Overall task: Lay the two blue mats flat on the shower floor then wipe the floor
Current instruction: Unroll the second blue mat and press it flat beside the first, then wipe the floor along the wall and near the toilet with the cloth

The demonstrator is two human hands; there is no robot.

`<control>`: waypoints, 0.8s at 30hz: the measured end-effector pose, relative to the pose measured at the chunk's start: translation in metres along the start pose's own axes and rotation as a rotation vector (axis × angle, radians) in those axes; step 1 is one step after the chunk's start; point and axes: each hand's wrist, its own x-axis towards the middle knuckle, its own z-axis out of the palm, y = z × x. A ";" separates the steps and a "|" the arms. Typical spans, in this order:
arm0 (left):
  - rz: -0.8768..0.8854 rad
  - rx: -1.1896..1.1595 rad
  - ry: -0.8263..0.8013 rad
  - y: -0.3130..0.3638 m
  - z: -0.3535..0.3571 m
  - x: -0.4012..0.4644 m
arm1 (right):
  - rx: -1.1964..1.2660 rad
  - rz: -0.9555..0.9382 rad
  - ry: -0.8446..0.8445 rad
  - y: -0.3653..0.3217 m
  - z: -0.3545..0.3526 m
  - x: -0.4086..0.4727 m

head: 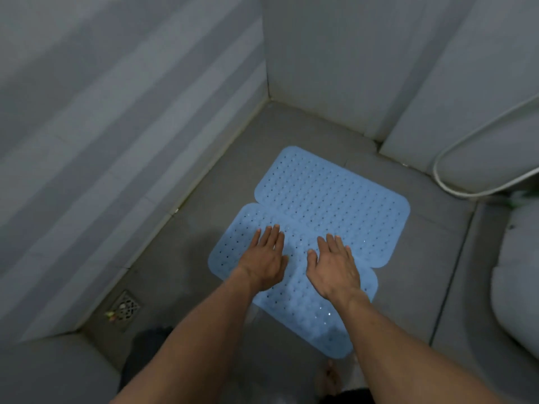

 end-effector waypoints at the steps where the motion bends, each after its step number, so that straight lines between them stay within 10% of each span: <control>1: -0.009 -0.009 0.014 0.003 -0.023 -0.013 | 0.003 -0.008 0.006 -0.007 -0.025 -0.012; 12: -0.162 -0.065 0.260 0.009 -0.240 -0.132 | -0.052 -0.226 0.162 -0.097 -0.240 -0.099; 24: -0.378 -0.058 0.532 -0.062 -0.342 -0.261 | -0.026 -0.449 0.280 -0.227 -0.317 -0.169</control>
